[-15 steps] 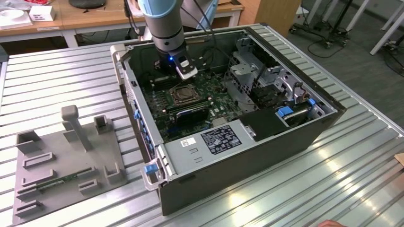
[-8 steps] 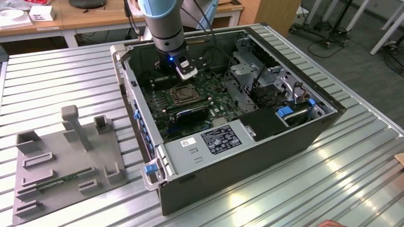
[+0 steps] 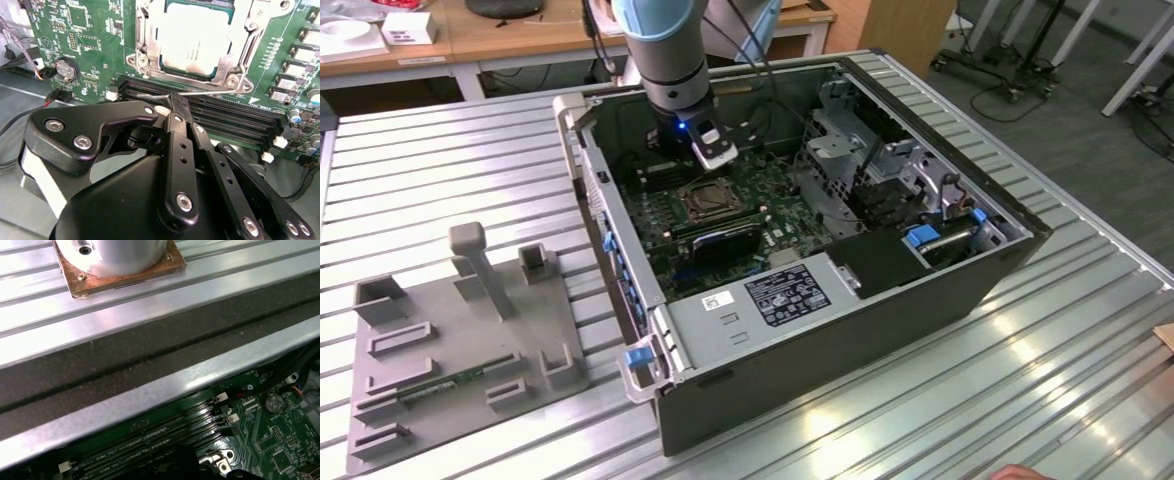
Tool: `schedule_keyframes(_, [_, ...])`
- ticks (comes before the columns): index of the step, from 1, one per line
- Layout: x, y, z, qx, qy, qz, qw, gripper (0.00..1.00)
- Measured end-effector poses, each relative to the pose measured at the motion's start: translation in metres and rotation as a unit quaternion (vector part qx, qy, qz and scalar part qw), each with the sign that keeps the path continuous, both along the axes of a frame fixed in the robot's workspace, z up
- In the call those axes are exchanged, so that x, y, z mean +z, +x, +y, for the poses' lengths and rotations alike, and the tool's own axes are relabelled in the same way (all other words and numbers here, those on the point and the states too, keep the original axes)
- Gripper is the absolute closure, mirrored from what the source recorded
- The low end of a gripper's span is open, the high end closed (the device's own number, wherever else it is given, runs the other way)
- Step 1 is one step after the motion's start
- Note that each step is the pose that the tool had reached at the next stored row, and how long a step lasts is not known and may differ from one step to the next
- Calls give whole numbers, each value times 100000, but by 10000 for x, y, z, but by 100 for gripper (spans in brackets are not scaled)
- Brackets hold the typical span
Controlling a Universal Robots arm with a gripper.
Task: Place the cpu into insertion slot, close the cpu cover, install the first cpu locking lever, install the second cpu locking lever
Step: 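Install the first cpu locking lever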
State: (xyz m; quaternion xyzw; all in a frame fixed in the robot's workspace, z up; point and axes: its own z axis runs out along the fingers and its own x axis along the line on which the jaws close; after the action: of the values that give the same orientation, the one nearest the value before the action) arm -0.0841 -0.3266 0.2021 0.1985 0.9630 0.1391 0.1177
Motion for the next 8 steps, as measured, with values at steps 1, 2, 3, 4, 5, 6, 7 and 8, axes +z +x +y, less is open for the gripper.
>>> schedule_keyframes(1, [-5,0,0,0,-1,1,100000,90])
schedule_keyframes(2, [-10,1,0,-2,-3,2,100000,90])
schedule_keyframes(3, [-14,1,0,-1,-8,2,100000,90])
schedule_keyframes(4, [-18,1,0,0,-8,5,100000,90])
schedule_keyframes(5, [-21,1,0,-1,-13,9,100000,90])
schedule_keyframes(6, [-21,1,-1,-1,-15,11,100000,90])
schedule_keyframes(7, [-21,1,-1,-2,-17,12,100000,90])
schedule_keyframes(8, [-22,1,0,-1,-11,8,100000,90])
